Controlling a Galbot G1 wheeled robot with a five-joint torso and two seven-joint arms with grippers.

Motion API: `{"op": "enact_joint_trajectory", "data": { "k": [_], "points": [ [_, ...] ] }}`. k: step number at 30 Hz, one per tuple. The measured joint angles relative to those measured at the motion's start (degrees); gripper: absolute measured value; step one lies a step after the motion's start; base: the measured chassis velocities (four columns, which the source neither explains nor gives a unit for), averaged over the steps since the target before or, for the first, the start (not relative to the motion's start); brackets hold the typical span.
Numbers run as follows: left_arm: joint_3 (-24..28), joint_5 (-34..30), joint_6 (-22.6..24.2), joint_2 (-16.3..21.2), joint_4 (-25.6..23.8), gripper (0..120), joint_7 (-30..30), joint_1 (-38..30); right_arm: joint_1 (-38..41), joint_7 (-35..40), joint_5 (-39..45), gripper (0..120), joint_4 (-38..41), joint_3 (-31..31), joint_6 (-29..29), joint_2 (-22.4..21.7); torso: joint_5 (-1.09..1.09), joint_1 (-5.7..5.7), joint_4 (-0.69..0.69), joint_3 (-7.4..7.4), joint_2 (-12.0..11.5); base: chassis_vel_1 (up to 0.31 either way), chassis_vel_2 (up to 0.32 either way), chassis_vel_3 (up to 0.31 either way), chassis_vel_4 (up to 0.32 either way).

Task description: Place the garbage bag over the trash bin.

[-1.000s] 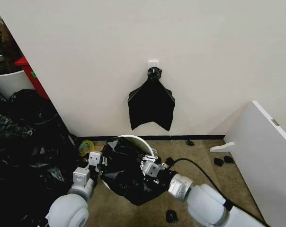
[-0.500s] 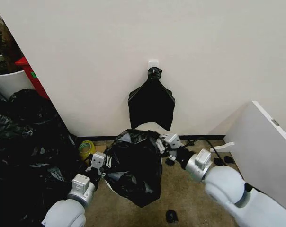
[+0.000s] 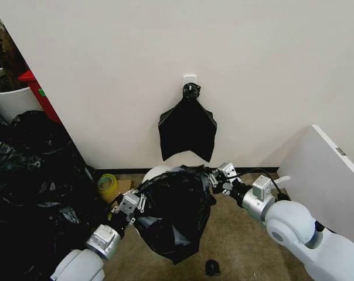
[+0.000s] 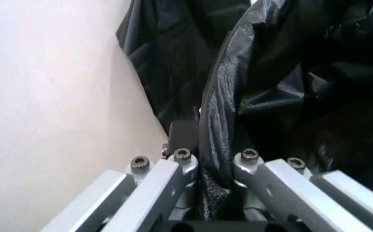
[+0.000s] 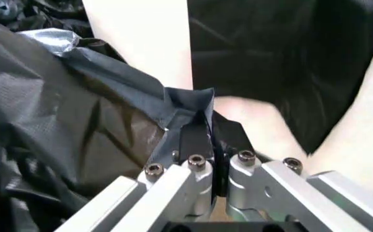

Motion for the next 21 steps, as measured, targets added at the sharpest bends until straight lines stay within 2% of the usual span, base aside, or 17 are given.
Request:
{"op": "enact_joint_trajectory", "data": {
  "k": [6,10,12,15,19,21],
  "points": [
    [-0.02,0.66,-4.84,-0.55,1.76,3,0.1,-0.74,-2.06,-4.88,2.97,0,-1.9,0.96,0.32,-2.9,0.0,0.0,-0.01,0.0,0.0,0.0,0.0,0.0,0.0],
    [-0.07,-0.78,-8.46,-0.5,1.97,3,2.07,-0.64,-2.63,-8.72,3.46,0,-2.83,1.06,2.06,-2.93,0.0,0.0,-0.01,0.0,0.0,0.0,0.0,0.0,0.0],
    [-0.08,-0.94,-8.71,-0.46,1.97,3,2.28,-0.62,-2.63,-8.98,3.47,0,-2.91,1.06,2.27,-2.92,0.0,0.0,-0.01,0.0,0.0,0.0,0.0,0.0,0.0],
    [-0.35,-3.3,-12.92,0.25,2.07,3,6.04,-0.28,-1.98,-12.78,2.05,0,-4.42,0.63,6.56,-2.99,0.0,0.0,-0.01,0.0,0.0,0.0,0.0,0.0,0.0],
    [-0.41,-3.94,-13.89,0.4,2.1,3,7.29,-0.19,-1.42,-14.4,0.44,0,-5.52,0.33,9.12,-3.0,0.01,0.0,0.01,0.0,0.0,0.0,0.0,0.0,0.0],
    [-0.25,-4.66,-14.2,0.32,2.43,3,7.85,-0.19,-1.2,-16.7,-2.57,0,-7.5,0.35,12.91,-2.54,0.0,0.0,-0.01,0.0,0.0,0.0,0.0,0.0,0.0]
  ]
}}
